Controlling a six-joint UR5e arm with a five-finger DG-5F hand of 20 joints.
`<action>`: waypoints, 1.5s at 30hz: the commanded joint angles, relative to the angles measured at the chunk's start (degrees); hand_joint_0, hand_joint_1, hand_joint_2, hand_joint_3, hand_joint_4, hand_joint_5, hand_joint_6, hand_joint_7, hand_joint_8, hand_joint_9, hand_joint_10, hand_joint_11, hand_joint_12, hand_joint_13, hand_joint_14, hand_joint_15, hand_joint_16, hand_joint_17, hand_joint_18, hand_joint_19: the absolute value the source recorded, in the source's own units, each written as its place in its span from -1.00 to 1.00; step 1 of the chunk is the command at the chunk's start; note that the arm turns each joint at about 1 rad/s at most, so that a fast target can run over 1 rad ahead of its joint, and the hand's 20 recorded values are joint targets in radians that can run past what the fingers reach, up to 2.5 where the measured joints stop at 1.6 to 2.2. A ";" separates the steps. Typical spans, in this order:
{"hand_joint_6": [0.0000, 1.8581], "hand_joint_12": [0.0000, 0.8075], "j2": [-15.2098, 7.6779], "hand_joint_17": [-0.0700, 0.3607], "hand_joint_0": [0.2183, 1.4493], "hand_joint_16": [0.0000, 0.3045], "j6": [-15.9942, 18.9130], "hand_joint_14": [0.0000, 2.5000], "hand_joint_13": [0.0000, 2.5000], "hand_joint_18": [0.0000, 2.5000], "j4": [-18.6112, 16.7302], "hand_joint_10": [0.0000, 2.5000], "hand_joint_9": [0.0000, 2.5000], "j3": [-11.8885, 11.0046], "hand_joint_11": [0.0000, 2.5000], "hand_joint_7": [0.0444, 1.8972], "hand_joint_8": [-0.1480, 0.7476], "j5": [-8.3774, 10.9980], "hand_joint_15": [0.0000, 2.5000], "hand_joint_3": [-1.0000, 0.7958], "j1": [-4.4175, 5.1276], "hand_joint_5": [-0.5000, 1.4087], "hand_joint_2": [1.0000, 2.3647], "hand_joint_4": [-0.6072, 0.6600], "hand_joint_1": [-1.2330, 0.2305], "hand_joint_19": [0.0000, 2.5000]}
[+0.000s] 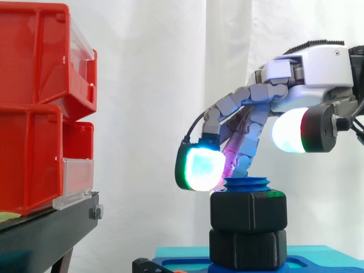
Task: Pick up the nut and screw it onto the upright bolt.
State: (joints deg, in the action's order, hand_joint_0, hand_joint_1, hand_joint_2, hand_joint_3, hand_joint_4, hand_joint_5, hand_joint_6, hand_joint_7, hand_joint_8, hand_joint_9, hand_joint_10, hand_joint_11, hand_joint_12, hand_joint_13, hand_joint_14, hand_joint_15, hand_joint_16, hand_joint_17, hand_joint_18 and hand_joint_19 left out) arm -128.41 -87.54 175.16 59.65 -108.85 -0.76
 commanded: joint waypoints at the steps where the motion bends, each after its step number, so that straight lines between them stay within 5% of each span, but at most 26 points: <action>1: -0.46 -0.52 0.00 -0.43 -0.56 -0.85 0.01 -1.00 -0.34 -0.61 -0.43 -1.00 -0.22 -0.14 -1.00 -0.32 -0.20 0.22 -1.00 -0.44 0.49 -0.59 -1.00 0.22 0.23 -0.97; 11: -0.46 -0.47 -0.09 -0.42 -0.57 -0.84 1.06 -1.00 -0.44 -0.71 -1.93 -1.00 -0.38 0.21 -1.00 -0.42 -0.24 1.36 -1.00 -0.44 2.34 -0.62 -1.00 0.18 0.26 -1.00; 13: -0.46 -0.46 0.00 -0.42 -0.58 -0.84 3.08 -1.00 -0.46 -0.73 -6.50 -1.00 -0.41 2.93 -1.00 -0.43 -0.25 1.80 -1.00 -0.44 3.22 -0.63 -1.00 0.17 0.26 -1.00; 18: -0.46 -0.45 0.00 -0.42 -0.58 -0.84 3.79 -1.00 -0.50 -0.79 -7.99 -1.00 -0.45 3.64 -1.00 -0.43 -0.26 1.98 -1.00 -0.44 3.74 -0.63 -1.00 0.16 0.27 -1.00; 35: -0.46 -0.39 0.00 -0.40 -0.59 -0.83 3.79 -1.00 -0.55 -0.87 -7.99 -1.00 -0.51 5.04 -1.00 -0.40 -0.25 2.50 -1.00 -0.44 3.92 -0.62 -1.00 0.16 0.32 -1.00; 45: -0.46 -0.37 0.00 -0.40 -0.59 -0.83 3.61 -1.00 -0.57 -0.91 -7.55 -1.00 -0.54 5.39 -1.00 -0.18 -0.23 2.42 -1.00 -0.44 3.39 -0.58 -1.00 0.22 0.35 -1.00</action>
State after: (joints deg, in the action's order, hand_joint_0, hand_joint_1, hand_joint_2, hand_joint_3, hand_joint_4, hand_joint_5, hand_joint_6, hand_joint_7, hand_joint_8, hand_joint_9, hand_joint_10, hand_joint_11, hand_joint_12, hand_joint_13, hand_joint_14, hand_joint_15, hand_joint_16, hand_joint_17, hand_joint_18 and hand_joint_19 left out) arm -128.41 -83.88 167.43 64.96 -106.37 2.76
